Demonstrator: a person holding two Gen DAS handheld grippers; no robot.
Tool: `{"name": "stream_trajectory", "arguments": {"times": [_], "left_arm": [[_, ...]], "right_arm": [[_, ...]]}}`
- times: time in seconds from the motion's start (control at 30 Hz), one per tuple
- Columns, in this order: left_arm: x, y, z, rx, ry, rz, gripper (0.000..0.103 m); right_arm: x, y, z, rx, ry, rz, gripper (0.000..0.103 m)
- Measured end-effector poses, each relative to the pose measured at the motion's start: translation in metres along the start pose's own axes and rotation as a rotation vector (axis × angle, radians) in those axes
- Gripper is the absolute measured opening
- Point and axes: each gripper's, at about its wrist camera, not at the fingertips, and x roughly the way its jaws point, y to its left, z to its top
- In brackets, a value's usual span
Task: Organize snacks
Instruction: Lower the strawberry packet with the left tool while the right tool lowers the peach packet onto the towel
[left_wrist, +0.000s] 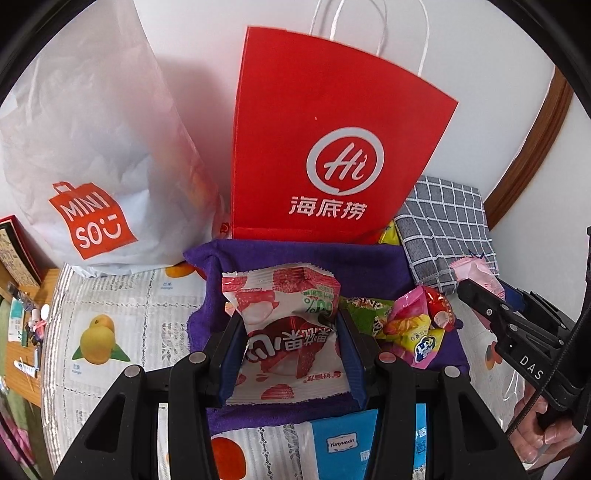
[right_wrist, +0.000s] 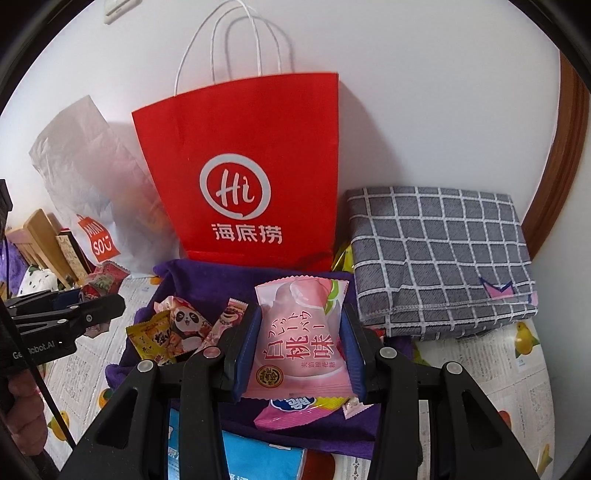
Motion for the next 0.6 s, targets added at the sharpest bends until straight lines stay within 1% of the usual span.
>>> {"name": "stream_trajectory", "arguments": {"times": [0.13,0.27,0.6], "left_arm": [[0.005,-0.002,-0.002,0.005,0.012,0.001,0.045],[0.009,-0.004,-0.003,0.009,0.023,0.004,0.045],[0.017,0.001,-0.003,-0.003,0.041,0.008,0.045]], "right_arm": [[0.008,0.001,-0.003,-0.002,0.024,0.015,0.042],[0.016,0.003,-0.006,0.001,0.052,0.049,0.042],[0.034,0.013,-0.012,-0.022,0.107,0.079,0.042]]}}
